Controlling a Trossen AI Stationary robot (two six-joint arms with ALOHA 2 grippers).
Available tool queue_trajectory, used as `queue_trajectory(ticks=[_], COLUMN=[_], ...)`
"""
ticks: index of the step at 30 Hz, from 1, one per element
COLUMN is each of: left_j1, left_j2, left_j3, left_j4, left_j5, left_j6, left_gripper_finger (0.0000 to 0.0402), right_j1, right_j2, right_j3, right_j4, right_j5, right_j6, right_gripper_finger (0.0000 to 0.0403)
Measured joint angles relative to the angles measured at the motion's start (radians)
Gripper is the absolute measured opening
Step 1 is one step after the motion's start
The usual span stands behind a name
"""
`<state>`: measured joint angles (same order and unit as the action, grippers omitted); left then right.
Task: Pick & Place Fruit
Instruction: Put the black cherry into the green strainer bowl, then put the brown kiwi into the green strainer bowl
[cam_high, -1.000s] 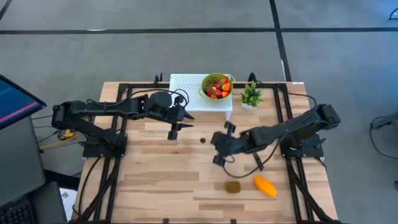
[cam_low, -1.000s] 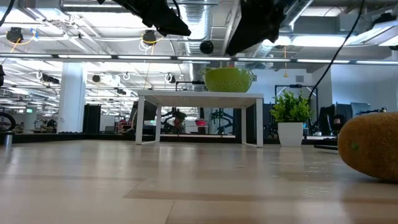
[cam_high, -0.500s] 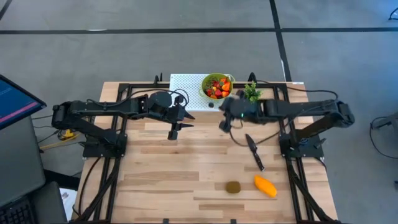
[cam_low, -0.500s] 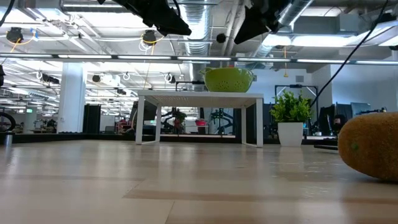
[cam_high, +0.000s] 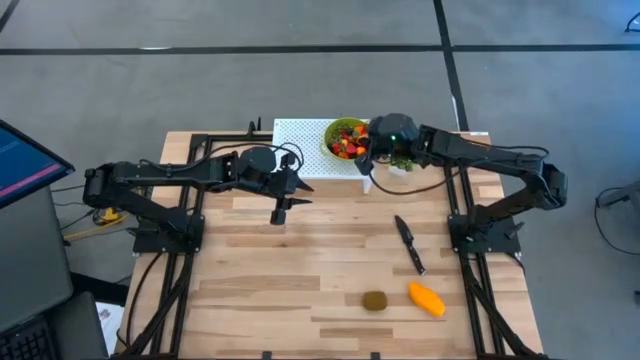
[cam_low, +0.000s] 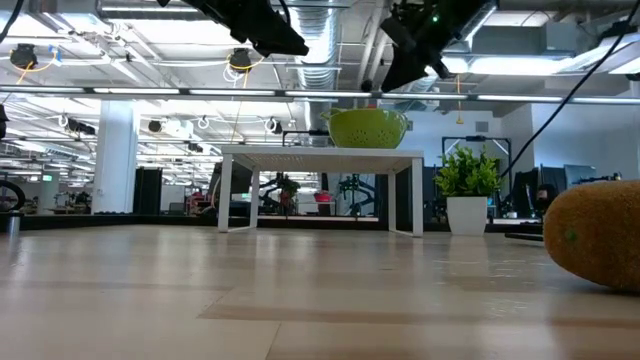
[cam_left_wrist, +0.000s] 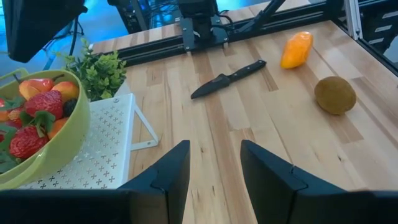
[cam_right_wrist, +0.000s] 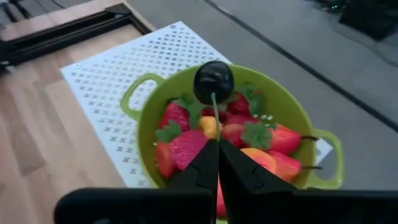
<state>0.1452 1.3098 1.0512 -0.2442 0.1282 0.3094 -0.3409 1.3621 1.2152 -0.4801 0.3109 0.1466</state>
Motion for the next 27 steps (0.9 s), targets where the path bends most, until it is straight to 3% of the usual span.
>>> queue_trajectory(ticks=[7, 19, 27], left_j1=[0.000, 0.000, 0.000], left_j2=[0.000, 0.000, 0.000], left_j3=[0.000, 0.000, 0.000], left_j4=[0.001, -0.001, -0.001], left_j5=[0.000, 0.000, 0.000], left_j6=[0.000, 0.000, 0.000], left_gripper_finger=[0.0135, 0.0135, 0.0135], right_j1=[-0.063, -0.088, -0.088], right_j2=[0.039, 0.063, 0.063], right_j3=[0.000, 0.000, 0.000], right_j4=[-0.007, -0.003, 0.004], right_j5=[-0.087, -0.101, -0.101], right_j6=[-0.005, 0.013, 0.004], right_gripper_finger=[0.0000, 0.0007, 0.0106])
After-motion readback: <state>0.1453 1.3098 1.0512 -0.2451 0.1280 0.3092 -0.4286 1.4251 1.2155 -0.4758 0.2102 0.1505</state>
